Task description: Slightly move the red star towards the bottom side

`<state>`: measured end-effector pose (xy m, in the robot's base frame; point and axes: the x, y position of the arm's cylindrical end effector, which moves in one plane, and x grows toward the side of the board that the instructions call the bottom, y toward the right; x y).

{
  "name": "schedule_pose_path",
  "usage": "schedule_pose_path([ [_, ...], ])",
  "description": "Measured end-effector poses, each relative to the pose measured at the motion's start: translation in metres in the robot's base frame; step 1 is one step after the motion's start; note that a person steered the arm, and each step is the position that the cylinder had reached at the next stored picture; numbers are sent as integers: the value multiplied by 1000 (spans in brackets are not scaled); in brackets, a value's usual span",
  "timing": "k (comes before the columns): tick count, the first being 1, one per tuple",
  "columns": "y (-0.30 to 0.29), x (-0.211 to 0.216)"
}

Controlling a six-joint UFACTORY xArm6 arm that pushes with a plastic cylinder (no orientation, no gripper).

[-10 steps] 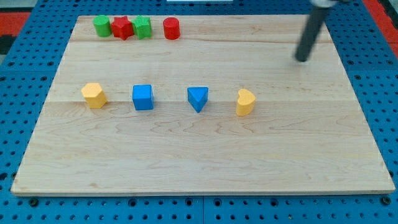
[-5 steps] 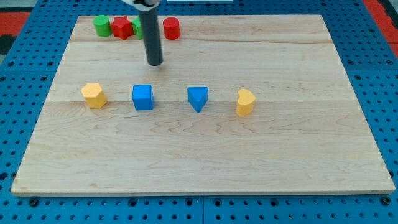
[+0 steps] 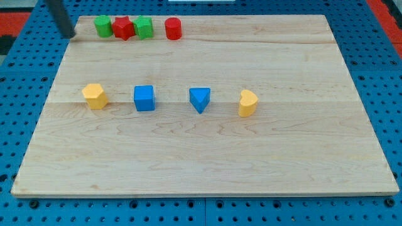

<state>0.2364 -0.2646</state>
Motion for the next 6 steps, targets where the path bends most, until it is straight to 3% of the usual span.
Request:
schedule_pose_path([
  [2,42,-44],
  [5,136,-1],
  [6,128,25],
])
